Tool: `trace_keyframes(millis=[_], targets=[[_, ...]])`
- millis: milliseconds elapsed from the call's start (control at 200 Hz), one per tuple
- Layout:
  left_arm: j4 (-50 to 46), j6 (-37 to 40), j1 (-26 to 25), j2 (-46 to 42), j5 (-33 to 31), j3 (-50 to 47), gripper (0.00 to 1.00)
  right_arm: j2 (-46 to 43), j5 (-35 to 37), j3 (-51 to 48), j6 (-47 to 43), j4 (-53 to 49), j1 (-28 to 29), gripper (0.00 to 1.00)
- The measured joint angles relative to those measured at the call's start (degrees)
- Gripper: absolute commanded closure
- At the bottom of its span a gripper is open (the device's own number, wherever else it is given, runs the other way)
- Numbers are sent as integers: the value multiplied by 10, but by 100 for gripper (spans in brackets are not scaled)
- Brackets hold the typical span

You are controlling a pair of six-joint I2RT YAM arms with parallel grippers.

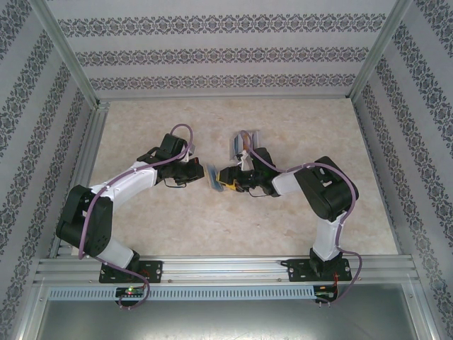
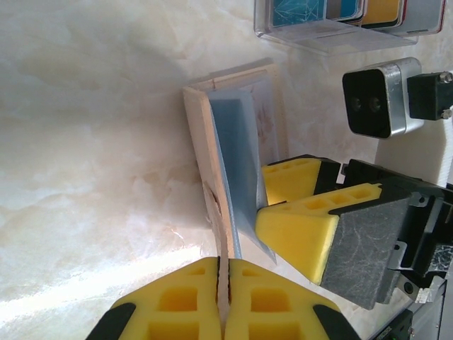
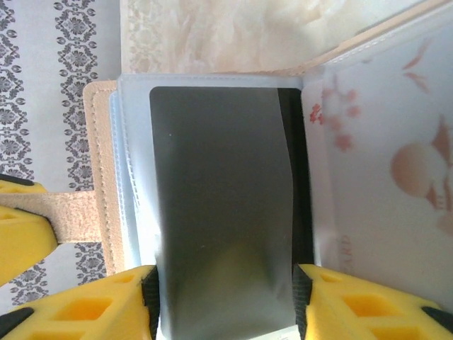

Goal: Put the credit cards into the card holder

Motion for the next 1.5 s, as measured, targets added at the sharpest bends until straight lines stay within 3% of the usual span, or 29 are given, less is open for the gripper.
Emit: trace_keyframes(millis=[824, 1004, 1104, 1234, 1504], targets=[[-6, 7, 4, -2, -28, -20, 100, -72, 64, -4, -75, -143, -28, 43], [-22, 17, 8, -2, -48, -25, 80, -94, 71, -6, -92, -170, -45, 43], [-28, 24, 12, -2, -57, -25, 52, -115, 78, -11, -104, -190, -56, 42], [-37, 32, 16, -2, -67, -25, 47, -137, 87, -12, -122, -216, -68, 42], [-70, 42, 16, -9, -82, 12, 45, -177, 132, -8, -186, -310, -93, 42]])
